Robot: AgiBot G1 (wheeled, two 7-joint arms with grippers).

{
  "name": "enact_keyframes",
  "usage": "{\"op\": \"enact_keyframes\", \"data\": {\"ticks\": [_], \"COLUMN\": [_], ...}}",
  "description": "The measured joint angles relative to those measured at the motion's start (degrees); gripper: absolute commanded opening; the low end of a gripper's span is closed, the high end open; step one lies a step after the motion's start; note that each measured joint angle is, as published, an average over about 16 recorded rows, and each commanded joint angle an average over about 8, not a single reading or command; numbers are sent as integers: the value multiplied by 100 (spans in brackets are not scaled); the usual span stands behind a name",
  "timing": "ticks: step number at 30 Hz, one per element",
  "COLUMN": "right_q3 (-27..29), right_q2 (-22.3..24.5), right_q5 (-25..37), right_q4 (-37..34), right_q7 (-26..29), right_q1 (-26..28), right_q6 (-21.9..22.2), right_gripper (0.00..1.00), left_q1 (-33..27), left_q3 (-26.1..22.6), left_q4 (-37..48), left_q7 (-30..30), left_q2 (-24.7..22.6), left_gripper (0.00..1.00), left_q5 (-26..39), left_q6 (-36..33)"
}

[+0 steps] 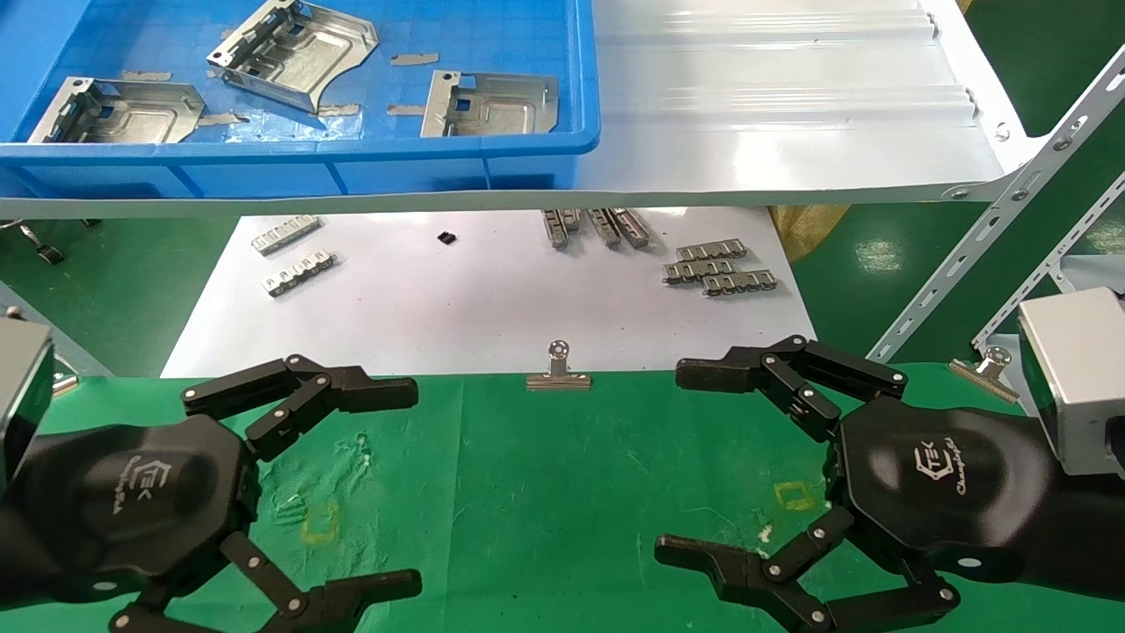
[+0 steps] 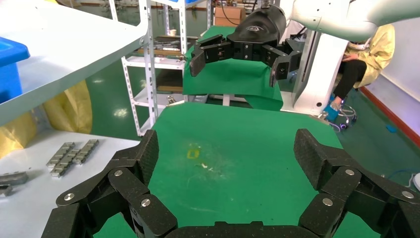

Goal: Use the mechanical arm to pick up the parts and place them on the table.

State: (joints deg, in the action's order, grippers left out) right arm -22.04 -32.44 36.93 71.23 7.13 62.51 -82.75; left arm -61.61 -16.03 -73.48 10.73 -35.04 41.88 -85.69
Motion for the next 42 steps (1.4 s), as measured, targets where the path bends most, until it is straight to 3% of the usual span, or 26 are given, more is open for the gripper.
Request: {"op": "enact_keyframes", "data": {"ticks": [42], "right_q3": [0], "right_q2": [0], "right_q5": [0], "right_q4": [0], "right_q7": [0], "right_q1": [0], "right_q6": [0], "right_gripper": [0], "left_q1": [-49], "left_q3": [13], "left_q4": [1], "left_q7": [-4], "left_q2": [-3], "left_gripper": [100], "left_q5": [14], "left_q6": [33]}}
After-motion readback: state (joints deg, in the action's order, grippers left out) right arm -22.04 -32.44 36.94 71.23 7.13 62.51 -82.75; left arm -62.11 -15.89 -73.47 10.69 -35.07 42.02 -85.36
